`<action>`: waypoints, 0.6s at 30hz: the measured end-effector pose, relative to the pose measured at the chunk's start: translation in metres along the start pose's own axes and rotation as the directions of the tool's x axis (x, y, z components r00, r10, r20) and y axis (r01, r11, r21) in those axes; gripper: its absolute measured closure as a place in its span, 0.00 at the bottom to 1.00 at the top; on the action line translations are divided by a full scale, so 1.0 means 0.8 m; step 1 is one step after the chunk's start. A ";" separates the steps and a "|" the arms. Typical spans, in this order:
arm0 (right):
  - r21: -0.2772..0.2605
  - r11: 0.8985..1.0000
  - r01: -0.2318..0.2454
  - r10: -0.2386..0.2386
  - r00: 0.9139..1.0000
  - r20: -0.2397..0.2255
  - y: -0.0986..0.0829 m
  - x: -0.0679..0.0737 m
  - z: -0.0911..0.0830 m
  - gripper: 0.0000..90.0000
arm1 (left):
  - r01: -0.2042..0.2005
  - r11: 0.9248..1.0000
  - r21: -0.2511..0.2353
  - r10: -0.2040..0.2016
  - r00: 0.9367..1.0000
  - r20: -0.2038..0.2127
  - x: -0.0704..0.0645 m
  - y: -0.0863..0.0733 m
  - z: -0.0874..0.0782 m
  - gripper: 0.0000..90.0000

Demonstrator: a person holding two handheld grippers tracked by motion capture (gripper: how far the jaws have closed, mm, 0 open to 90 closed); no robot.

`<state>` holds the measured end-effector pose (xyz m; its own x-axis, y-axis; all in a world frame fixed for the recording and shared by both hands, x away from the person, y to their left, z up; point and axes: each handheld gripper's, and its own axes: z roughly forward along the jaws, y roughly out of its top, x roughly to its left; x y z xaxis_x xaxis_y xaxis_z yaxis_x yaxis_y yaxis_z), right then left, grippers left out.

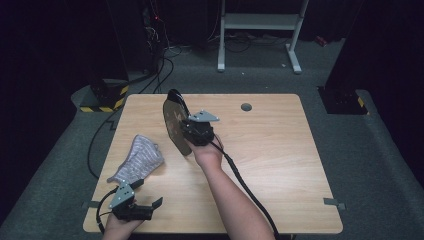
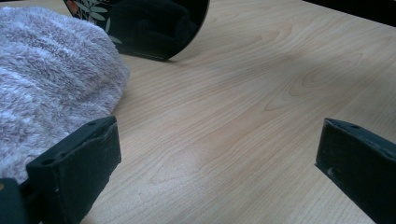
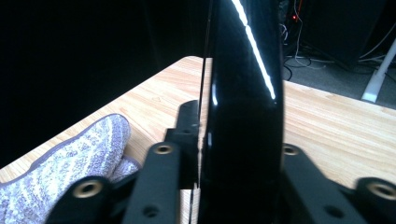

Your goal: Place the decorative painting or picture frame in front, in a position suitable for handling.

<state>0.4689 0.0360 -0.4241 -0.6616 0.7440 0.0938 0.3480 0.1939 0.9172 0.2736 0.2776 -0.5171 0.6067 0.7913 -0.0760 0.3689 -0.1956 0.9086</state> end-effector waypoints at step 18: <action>-0.013 1.000 0.005 -0.005 1.000 -0.013 0.011 0.012 0.005 0.90 | 0.002 1.000 0.002 -0.002 1.000 0.002 0.002 -0.001 -0.001 0.02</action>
<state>0.4682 0.0470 -0.4166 -0.6718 0.7347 0.0943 0.3360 0.1888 0.9227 0.2737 0.2793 -0.5175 0.6077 0.7903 -0.0784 0.3715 -0.1956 0.9076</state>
